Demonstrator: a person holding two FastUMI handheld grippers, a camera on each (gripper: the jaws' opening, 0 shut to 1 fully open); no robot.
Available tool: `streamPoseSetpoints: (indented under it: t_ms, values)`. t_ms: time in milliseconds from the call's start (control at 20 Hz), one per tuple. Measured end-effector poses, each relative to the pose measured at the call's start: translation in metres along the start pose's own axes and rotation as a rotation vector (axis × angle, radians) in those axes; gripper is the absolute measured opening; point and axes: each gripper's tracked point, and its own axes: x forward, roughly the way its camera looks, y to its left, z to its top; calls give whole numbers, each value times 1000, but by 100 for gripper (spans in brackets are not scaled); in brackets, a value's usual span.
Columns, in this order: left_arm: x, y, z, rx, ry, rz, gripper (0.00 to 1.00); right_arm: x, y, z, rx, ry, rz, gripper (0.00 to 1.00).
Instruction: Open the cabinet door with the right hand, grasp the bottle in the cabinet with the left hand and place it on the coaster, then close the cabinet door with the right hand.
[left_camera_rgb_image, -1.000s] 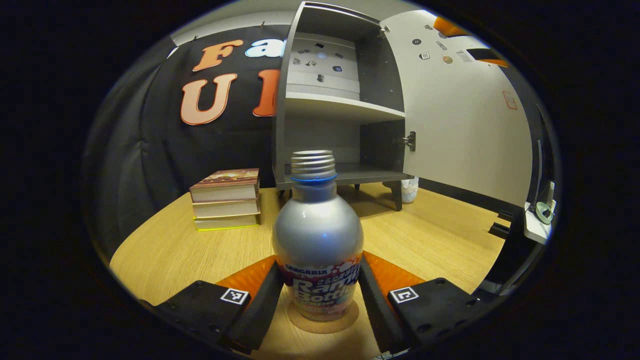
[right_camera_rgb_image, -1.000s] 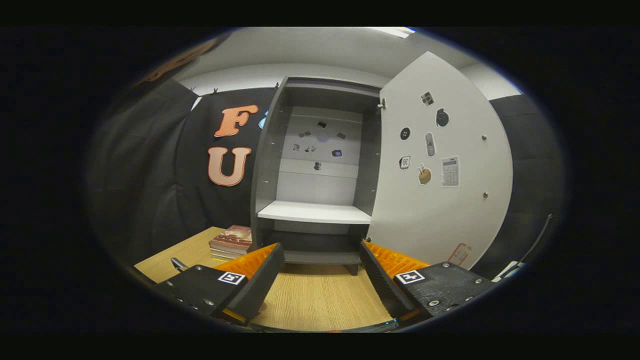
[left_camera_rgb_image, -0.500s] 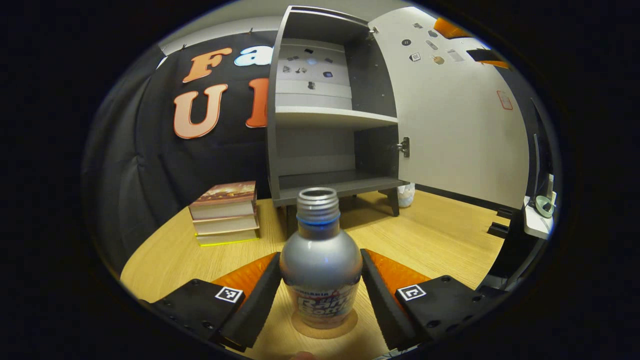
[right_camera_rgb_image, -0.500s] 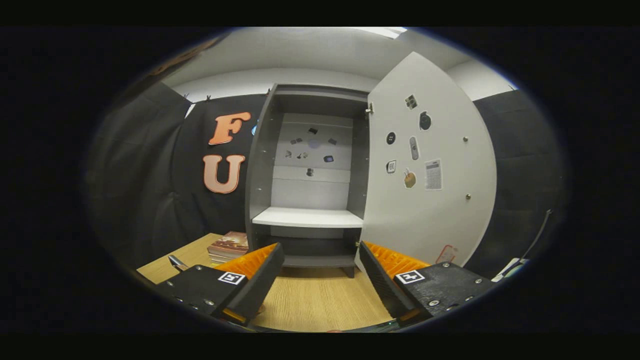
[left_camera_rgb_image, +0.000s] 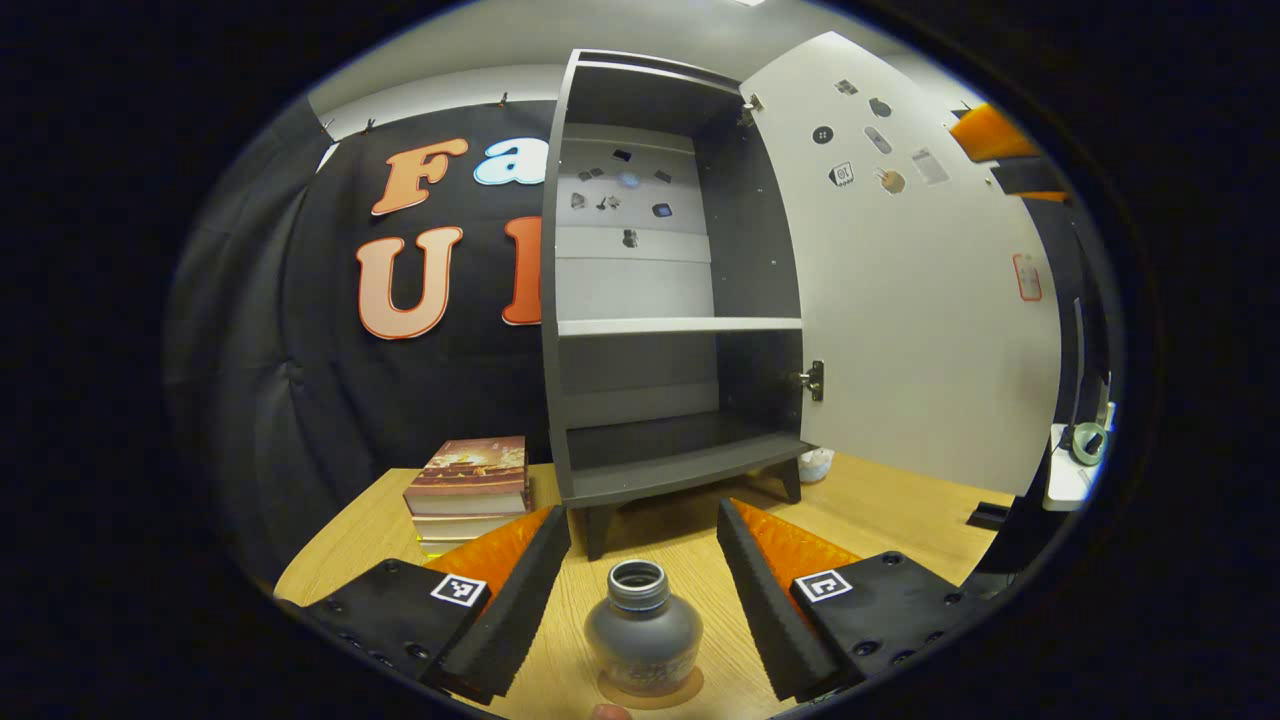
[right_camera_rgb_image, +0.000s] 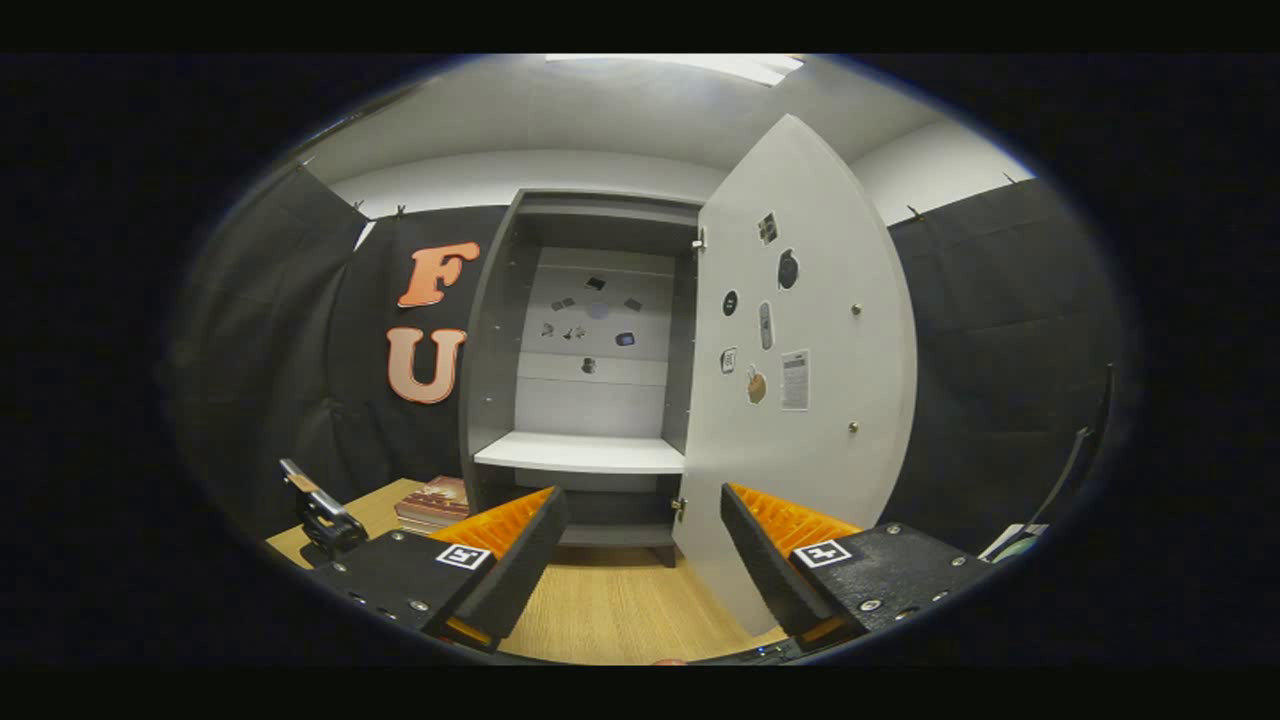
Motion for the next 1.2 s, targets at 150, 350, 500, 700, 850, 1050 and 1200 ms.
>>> streamPoseSetpoints:
  t_ms: [150,350,500,700,850,1050,1200]
  values:
    - [-2,2,25,0,-22,18,96,-4,-20,4,-10,-11,-18,95]
    - [-9,1,56,-28,-30,36,96,-14,-55,8,-36,-26,-68,95]
    - [-14,0,81,-41,-53,57,96,-22,-89,15,-52,-46,-118,95]
    - [-18,-3,108,-19,-82,74,96,-26,-148,19,-104,-46,-234,95]
    - [-20,-7,123,-13,-91,86,96,-30,-188,23,-123,-45,-316,95]
    - [-24,-9,130,-35,-74,113,96,-20,-215,24,-106,-37,-322,95]
    - [-29,-5,135,-49,-61,140,96,-6,-206,26,-38,-41,-229,95]
